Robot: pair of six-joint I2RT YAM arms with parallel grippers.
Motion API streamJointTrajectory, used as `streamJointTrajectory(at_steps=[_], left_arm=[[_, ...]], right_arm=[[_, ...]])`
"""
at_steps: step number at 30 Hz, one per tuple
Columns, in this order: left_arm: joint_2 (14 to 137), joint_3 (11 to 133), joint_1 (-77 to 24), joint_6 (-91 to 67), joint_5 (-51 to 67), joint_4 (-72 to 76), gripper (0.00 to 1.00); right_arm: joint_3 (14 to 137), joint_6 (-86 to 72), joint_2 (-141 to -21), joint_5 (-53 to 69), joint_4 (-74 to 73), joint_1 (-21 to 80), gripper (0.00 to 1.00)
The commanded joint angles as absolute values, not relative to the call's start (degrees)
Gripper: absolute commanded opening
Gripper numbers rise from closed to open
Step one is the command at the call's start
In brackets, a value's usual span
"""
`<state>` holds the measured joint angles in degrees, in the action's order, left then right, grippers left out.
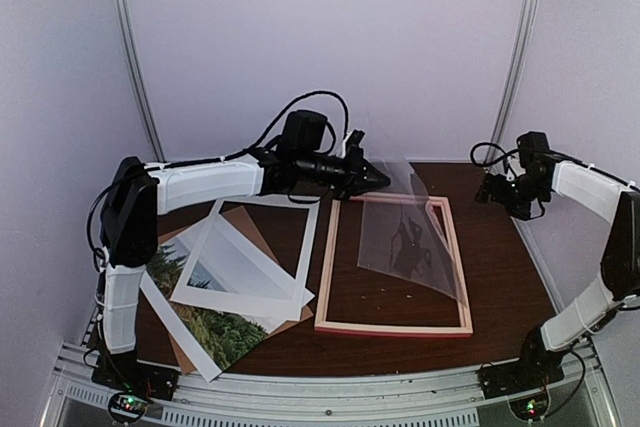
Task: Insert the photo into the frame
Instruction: Place the glass panel in the frame body.
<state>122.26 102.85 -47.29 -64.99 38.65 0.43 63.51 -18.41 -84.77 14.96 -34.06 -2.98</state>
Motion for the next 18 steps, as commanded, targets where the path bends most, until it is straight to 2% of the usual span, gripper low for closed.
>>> streamJointTrajectory(at_steps=[1, 10, 18], left_arm=[[120.82, 107.73, -48.6, -66.65, 41.28, 6.63, 0.0], [121.66, 107.4, -49.75, -66.84, 42.94, 9.57, 0.0], [125.7, 101.82, -48.73, -66.02, 38.31, 7.04, 0.0]], right_arm=[[63.77, -19.25, -82.11, 13.36, -34.73, -4.07, 0.97], [62.94, -19.07, -81.08, 13.65, -34.89, -5.36, 0.97], [61.96, -18.9, -81.86, 14.67, -34.27, -5.36, 0.98]])
